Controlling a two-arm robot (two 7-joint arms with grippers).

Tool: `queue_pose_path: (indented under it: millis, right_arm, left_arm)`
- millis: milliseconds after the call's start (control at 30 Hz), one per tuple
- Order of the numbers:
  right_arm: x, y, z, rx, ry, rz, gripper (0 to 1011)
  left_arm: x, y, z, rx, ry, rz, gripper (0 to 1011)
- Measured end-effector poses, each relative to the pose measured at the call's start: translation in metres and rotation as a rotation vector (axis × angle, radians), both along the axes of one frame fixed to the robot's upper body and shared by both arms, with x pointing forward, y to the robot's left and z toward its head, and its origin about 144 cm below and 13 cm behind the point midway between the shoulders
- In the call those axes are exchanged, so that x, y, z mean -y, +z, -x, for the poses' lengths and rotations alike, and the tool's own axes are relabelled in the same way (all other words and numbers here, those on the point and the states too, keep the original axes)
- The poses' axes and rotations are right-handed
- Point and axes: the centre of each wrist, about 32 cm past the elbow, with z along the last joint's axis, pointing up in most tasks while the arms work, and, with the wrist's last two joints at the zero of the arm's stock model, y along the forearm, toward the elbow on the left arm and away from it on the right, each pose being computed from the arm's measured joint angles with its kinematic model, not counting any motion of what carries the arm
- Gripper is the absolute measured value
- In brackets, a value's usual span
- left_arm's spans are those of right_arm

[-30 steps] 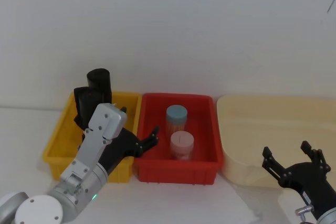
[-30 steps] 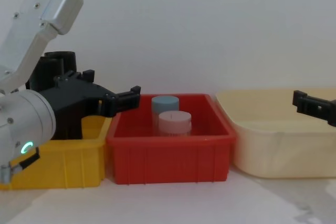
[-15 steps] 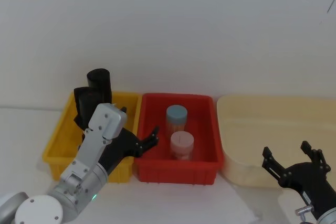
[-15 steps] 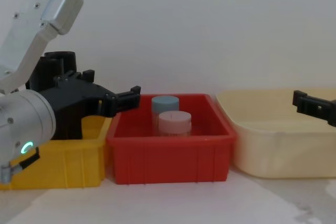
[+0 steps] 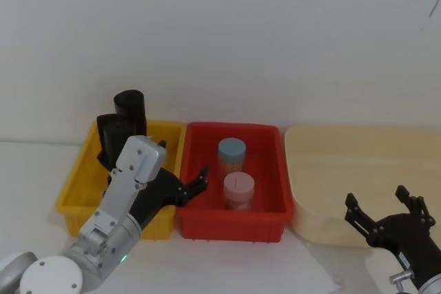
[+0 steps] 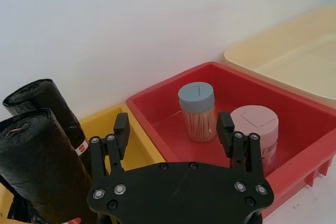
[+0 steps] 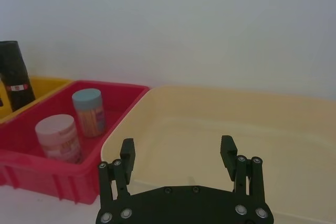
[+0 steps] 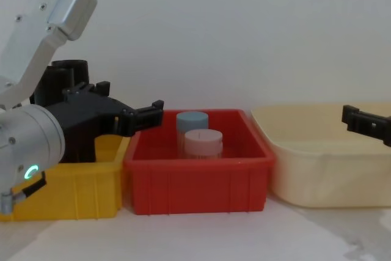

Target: Pick up the garbage bag with the one hand and transfer it to the other hand.

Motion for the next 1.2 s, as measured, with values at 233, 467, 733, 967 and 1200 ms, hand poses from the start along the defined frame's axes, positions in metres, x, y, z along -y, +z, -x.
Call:
queue_pose_path:
  millis: [233, 467, 733, 967, 1200]
  right_arm:
    - [0.001, 0.005, 0.002, -0.009, 0.041, 0.007, 1004]
    - [-0.005, 0.012, -0.001, -0.018, 0.114, 0.025, 1004]
    - [-0.025, 0.022, -0.012, -0.024, 0.228, 0.060, 1004]
    - [-0.050, 0.032, -0.029, -0.030, 0.308, 0.101, 1004]
    - [-0.071, 0.043, -0.048, -0.042, 0.368, 0.160, 1004]
  left_arm:
    - [0.000, 0.000, 0.000, 0.000, 0.000, 0.000, 1001]
    - [0.000, 0.000, 0.000, 0.000, 0.000, 0.000, 1000]
    - [0.000, 0.000, 0.000, 0.000, 0.000, 0.000, 1001]
    - [0.000, 0.000, 0.000, 0.000, 0.000, 0.000, 1001]
    - [0.000, 0.000, 0.000, 0.000, 0.000, 0.000, 1001]
